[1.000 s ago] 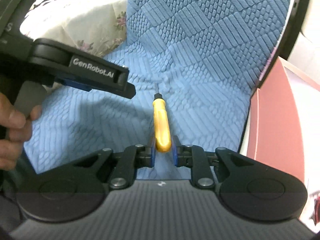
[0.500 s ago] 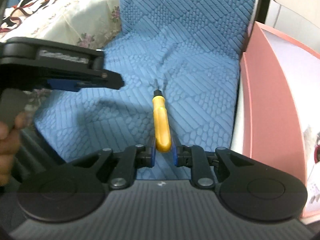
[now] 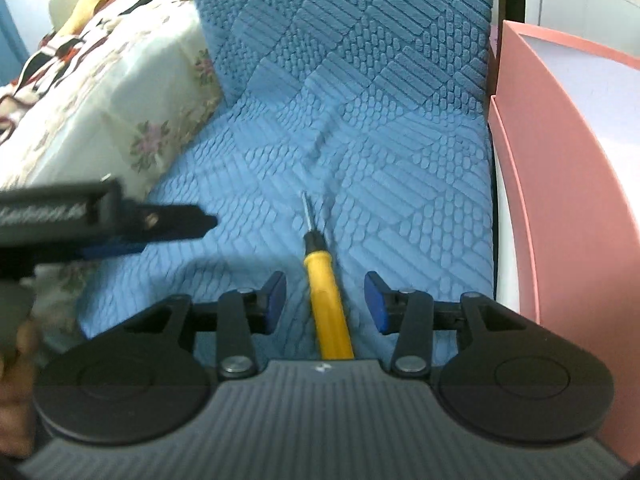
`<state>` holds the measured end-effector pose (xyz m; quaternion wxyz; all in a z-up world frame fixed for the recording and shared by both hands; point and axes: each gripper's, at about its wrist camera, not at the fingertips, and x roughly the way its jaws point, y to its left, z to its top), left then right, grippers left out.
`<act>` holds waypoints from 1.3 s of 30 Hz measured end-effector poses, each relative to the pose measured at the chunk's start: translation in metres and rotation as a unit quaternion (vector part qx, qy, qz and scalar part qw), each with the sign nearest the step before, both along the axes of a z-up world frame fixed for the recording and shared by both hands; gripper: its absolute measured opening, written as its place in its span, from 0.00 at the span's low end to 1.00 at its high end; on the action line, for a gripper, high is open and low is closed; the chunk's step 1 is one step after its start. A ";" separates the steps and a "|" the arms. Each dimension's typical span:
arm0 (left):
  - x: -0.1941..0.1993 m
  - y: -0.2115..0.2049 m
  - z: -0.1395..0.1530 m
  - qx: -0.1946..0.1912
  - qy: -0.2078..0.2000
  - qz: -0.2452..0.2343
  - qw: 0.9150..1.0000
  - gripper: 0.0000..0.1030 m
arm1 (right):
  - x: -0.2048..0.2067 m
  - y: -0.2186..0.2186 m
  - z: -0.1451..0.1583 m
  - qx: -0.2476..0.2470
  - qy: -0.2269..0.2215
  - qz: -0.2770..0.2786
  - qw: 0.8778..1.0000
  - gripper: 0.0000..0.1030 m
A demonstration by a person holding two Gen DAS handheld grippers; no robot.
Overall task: Organize rigid objects
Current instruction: 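Lift the marker and screwdriver and carry them over the pink box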
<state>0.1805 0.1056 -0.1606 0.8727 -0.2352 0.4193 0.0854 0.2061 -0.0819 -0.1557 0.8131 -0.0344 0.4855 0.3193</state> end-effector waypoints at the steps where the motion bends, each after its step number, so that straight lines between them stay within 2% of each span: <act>1: 0.001 0.000 0.000 0.002 0.000 0.001 1.000 0.84 | 0.003 0.001 -0.002 0.002 0.001 -0.004 1.000 0.44; 8: 0.004 0.002 0.000 0.009 -0.001 0.002 1.000 0.84 | 0.006 0.015 -0.016 -0.004 0.006 0.013 1.000 0.44; 10: 0.005 0.003 -0.001 0.008 0.000 0.001 1.000 0.84 | 0.002 0.021 -0.020 -0.015 0.003 0.025 1.000 0.40; 13: 0.005 0.002 -0.002 0.007 -0.001 -0.002 1.000 0.84 | -0.007 0.029 -0.026 -0.050 -0.027 0.046 0.997 0.28; 16: 0.006 0.000 -0.002 0.006 -0.001 -0.004 1.000 0.84 | -0.017 0.034 -0.028 -0.070 -0.054 0.062 0.994 0.21; 20: 0.003 0.001 0.001 -0.001 -0.009 -0.008 1.000 0.84 | -0.023 0.034 -0.027 -0.084 -0.072 0.051 0.993 0.20; 25: 0.004 0.002 0.002 -0.003 -0.008 -0.017 1.000 0.84 | -0.023 0.020 -0.017 -0.059 -0.065 0.019 0.996 0.20; 30: 0.006 -0.002 0.003 -0.001 -0.008 -0.034 0.999 0.84 | -0.018 0.011 -0.006 -0.037 -0.037 0.003 0.999 0.20; 35: 0.005 -0.006 0.006 0.000 -0.009 -0.039 0.999 0.84 | -0.015 0.008 0.011 -0.027 -0.045 0.019 0.998 0.20; 39: 0.002 -0.009 0.013 0.001 -0.013 -0.043 0.999 0.84 | -0.015 -0.001 0.019 -0.019 -0.033 0.008 0.999 0.20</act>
